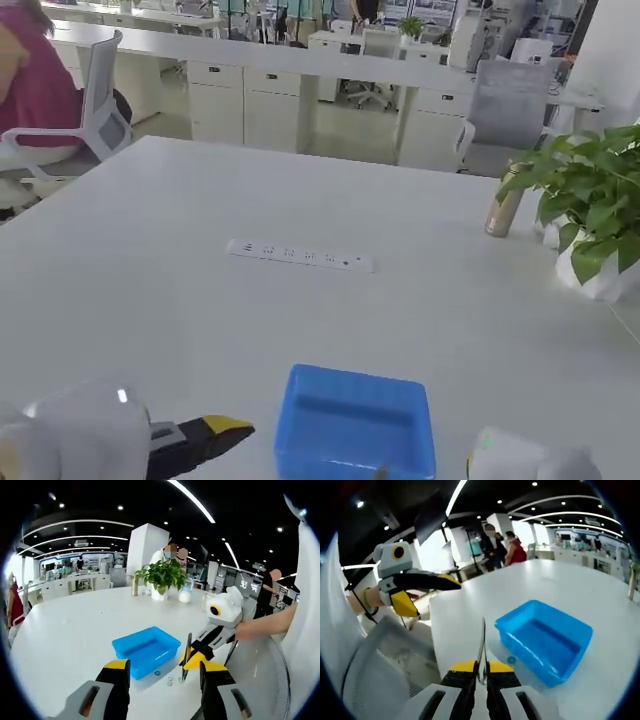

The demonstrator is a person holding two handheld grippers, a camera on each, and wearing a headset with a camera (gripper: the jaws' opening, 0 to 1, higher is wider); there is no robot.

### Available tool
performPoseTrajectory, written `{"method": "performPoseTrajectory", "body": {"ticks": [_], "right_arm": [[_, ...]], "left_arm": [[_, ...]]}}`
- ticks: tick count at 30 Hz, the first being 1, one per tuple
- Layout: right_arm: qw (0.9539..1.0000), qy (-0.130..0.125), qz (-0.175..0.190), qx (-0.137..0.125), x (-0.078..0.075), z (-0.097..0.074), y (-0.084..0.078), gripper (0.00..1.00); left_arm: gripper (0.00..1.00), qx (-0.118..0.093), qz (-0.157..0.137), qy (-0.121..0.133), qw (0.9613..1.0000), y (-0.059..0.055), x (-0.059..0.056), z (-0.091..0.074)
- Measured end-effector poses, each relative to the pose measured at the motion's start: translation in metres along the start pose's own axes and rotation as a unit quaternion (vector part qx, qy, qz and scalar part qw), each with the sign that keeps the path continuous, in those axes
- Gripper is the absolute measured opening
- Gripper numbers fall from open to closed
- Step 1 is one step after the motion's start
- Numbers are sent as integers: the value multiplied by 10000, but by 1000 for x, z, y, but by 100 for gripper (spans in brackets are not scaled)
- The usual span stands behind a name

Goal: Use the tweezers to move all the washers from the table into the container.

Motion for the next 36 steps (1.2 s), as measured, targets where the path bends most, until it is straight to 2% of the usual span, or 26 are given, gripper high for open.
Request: {"method": "performPoseTrajectory", "body": {"ticks": [2,4,6,8,13,16,18,23,27,29,36], "right_arm": [[9999,-98,-24,-94,-2,-7,9,3],[9996,-184,-39,-211,-4,-13,20,3],[9991,-260,10,-341,-10,-20,29,3],[9983,-326,57,-474,-18,-26,37,3],[9953,-662,247,-667,-40,-31,48,3],[9901,-1086,478,-749,-62,-30,47,3],[9872,-1221,687,-768,-72,-28,45,3],[9855,-1454,638,-599,-93,-18,39,3],[9848,-1601,512,-442,-105,-7,33,3],[9846,-1632,490,-400,-109,-1,30,3],[9849,-1654,415,-296,-109,13,24,4]], "left_arm": [[61,-96,-40,214,9997,-3,1,-2],[63,-233,-275,410,9985,-7,2,-5],[66,-383,-395,529,9971,-10,2,-7],[70,-421,-450,651,9960,-13,2,-9],[80,-499,-244,993,9935,-16,1,-12],[91,-587,-118,1185,9912,-15,3,-12],[94,-569,-30,1260,9904,-15,4,-12],[97,-669,-104,1251,9898,-17,7,-11],[98,-755,-175,1294,9886,-17,9,-12],[98,-719,-227,1265,9891,-19,10,-11],[97,-702,-200,1239,9896,-20,10,-11]]}}
Point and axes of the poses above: the centre of the closed fingertips' face, and the gripper's own axes: z roughly forward along the fingers, x roughly to its left, y roughly out of its top, the point moved 8 cm from there along -z, roughly backward along the fingers, and after that the axes turned 3 degrees about -y, right-handed, at the moved point
